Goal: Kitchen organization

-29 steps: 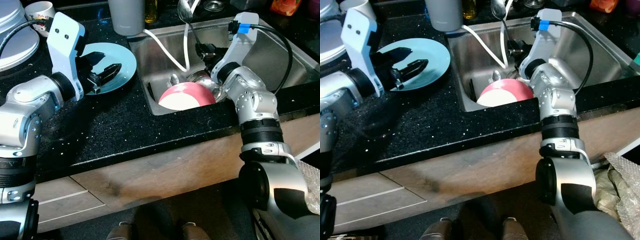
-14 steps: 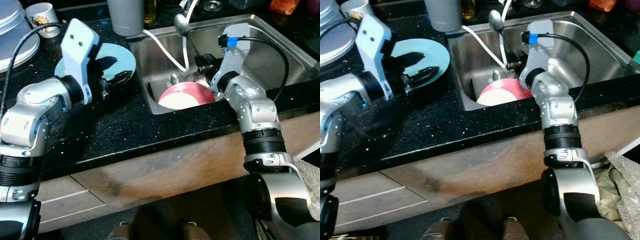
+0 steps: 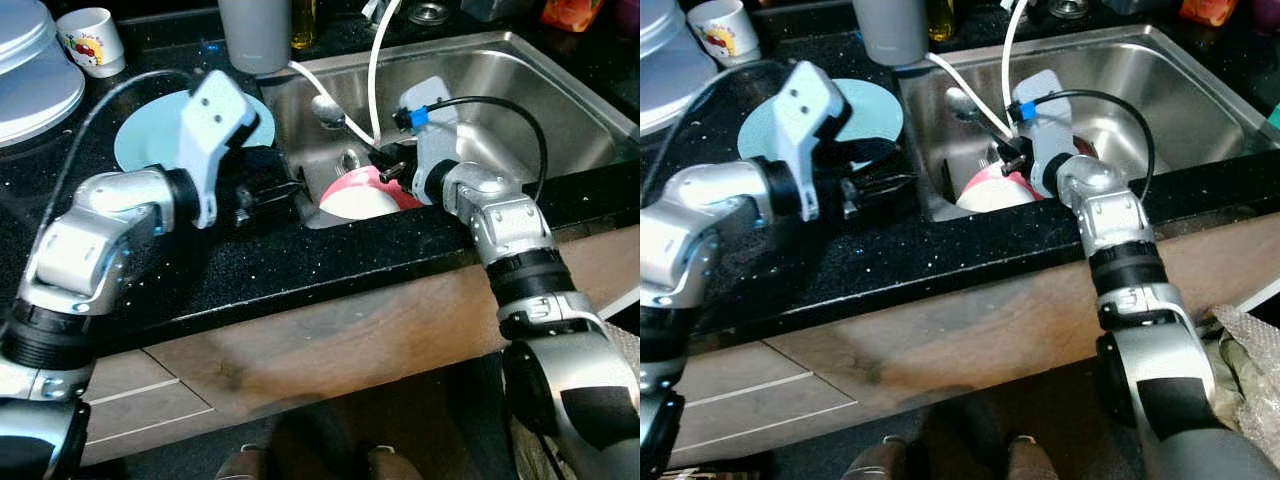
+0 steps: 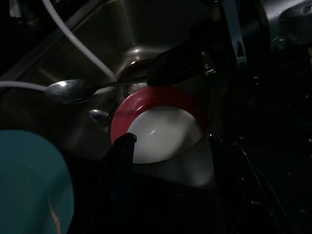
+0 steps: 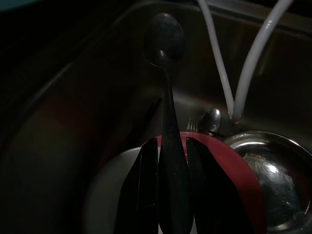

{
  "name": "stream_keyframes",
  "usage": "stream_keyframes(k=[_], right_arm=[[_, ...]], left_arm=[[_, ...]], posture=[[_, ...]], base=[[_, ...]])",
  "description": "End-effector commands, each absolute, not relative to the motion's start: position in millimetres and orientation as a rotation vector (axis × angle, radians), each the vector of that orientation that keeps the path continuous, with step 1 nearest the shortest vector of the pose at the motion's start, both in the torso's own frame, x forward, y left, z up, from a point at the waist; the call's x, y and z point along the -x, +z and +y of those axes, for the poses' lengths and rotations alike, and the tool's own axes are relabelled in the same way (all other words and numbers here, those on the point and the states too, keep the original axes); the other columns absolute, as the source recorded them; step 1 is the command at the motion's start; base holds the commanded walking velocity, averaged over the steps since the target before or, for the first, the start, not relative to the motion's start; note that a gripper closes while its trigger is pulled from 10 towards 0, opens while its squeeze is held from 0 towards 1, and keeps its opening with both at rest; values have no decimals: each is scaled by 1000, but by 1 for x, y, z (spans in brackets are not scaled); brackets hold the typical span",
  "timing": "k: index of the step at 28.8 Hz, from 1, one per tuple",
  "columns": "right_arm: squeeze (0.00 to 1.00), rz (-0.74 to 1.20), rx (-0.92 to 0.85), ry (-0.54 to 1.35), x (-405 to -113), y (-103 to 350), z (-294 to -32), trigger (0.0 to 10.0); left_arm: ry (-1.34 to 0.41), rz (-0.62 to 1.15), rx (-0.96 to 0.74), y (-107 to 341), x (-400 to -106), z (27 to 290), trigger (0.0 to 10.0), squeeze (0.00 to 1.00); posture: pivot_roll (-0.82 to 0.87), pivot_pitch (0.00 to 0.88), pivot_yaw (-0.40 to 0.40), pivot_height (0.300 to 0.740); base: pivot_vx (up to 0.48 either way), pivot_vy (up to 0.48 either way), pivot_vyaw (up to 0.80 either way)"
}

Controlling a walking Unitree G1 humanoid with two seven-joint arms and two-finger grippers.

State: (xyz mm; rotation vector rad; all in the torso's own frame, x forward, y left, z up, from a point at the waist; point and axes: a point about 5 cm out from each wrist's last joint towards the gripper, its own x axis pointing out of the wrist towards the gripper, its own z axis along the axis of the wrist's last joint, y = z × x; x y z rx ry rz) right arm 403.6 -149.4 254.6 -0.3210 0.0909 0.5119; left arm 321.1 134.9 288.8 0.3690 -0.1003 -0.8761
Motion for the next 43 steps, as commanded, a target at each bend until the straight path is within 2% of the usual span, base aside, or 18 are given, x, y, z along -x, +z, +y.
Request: stream_keyframes(k=[1, 16, 28, 31, 37, 43], right_arm=[[0, 163, 346, 517, -405, 240, -153, 10000], [0, 195, 473, 552, -415, 248, -147, 10000], [0, 84, 539, 569, -421, 291, -139, 10000], [0, 71, 535, 604, -421, 297, -136, 10000], [0, 132, 668, 775, -416, 281, -123, 10000], [0, 150, 712, 811, -415, 276, -118, 10000]], left_arm=[[-883, -68, -392, 282, -324, 133, 10000, 0], [-864, -44, -451, 278, -330, 135, 10000, 0], [-810, -125, -437, 296, -336, 142, 10000, 0], [-817, -127, -436, 296, -335, 142, 10000, 0], [-866, -110, -461, 291, -333, 137, 10000, 0], [-885, -90, -509, 286, -332, 135, 10000, 0]], posture=[[53, 163, 49, 740], [54, 165, 53, 740], [60, 168, 45, 740], [59, 169, 45, 740], [59, 173, 47, 740], [60, 174, 46, 740]], base=[[0, 0, 0], [0, 0, 0], [0, 0, 0], [0, 0, 0], [0, 0, 0], [0, 0, 0]])
